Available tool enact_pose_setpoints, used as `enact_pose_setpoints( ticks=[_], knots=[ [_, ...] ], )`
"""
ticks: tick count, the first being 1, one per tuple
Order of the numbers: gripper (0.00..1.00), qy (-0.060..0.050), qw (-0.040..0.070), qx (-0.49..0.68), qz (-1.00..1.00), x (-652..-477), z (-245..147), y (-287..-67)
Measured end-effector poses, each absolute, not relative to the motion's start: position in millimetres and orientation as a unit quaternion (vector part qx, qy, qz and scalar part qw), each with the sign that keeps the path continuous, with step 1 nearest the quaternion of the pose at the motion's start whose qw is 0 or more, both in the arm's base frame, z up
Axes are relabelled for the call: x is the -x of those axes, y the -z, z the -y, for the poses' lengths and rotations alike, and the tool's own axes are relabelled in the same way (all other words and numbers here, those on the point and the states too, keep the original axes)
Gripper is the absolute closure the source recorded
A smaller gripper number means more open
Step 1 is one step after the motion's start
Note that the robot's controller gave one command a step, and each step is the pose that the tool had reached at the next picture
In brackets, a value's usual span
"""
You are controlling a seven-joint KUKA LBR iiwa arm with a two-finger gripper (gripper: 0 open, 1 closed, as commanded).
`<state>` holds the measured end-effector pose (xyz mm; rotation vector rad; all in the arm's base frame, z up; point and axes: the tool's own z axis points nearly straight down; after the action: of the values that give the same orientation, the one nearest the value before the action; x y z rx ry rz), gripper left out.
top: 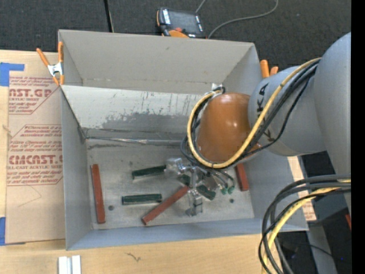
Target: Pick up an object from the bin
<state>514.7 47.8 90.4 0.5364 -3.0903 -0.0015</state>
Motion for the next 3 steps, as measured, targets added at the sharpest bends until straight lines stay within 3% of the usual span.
enact_pose_setpoints(
  ticks=[1,2,3],
  knots=[
    [0.0,0.0,0.001,-0.175,0.985,-511.8,-22.5,-68.1],
    [1.0,0.001,0.0,-0.176,0.984,-512.6,-24.1,-69.7],
    [1.0,0.0,-0.002,-0.19,0.982,-501.5,-27.3,-126.8]
  ],
)
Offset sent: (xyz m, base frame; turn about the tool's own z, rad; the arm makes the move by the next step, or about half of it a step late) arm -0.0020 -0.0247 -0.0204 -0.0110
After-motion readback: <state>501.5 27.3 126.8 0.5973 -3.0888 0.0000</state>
